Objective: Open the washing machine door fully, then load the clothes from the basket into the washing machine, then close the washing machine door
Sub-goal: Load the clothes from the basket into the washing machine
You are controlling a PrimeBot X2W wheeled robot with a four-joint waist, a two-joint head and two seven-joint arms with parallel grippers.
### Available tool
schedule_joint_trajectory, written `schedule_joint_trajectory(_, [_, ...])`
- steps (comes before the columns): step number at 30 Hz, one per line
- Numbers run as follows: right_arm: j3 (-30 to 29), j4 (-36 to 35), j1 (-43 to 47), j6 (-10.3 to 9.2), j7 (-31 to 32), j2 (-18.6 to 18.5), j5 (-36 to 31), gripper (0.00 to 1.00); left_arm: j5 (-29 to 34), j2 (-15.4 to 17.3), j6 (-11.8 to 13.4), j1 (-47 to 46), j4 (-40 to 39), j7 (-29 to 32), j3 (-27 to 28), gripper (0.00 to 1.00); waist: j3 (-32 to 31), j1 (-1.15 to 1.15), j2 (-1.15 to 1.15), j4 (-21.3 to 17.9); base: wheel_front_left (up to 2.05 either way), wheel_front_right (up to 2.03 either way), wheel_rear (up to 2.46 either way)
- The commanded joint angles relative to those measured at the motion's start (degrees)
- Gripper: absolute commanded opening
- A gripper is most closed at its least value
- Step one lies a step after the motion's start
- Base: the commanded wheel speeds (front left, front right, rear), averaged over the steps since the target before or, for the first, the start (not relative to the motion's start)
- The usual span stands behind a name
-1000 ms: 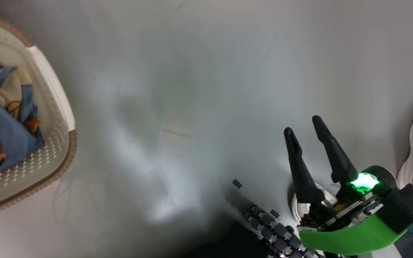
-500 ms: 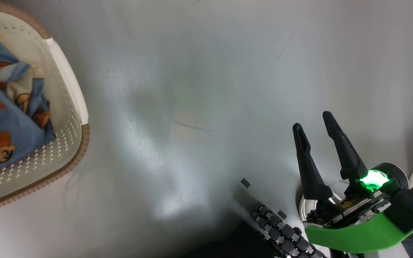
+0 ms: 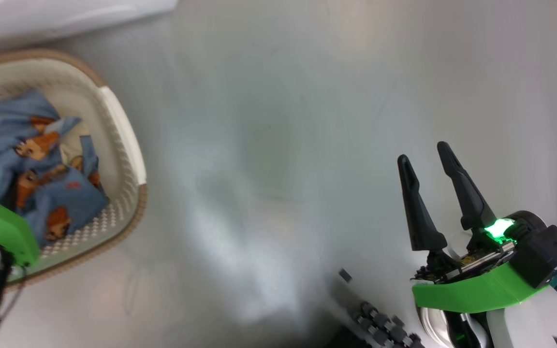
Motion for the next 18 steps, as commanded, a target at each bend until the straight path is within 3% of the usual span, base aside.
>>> schedule_joint_trajectory(1, [0.48,-0.63,1.48,0.16,-0.27,-0.73,-0.71,1.00,-0.63,1.18,0.07,2.41,-0.85,-0.65,2.03,0.00,-10.00,0.00,0.00,6.49,0.00,0.00,0.00])
schedule_joint_trajectory(7, [-0.47,2.52,3.91,0.16,-0.27,-0.73,-3.34,1.00,-1.09,-3.72,2.60,12.12,-8.23,-0.75,7.10,0.00,-20.84,0.00,0.00,10.48,0.00,0.00,0.00])
schedule_joint_trajectory(14, [-1.95,5.21,9.18,0.16,-0.27,-0.73,-4.91,1.00,2.51,-9.22,7.14,23.18,-15.05,-0.77,10.89,0.00,-33.04,0.00,0.00,14.72,0.00,0.00,0.00])
schedule_joint_trajectory(18, [-2.08,6.12,11.59,0.16,-0.27,-0.73,-5.32,1.00,4.07,-11.18,8.45,27.49,-17.98,-0.77,12.37,0.00,-37.83,0.00,0.00,16.62,0.00,0.00,0.00])
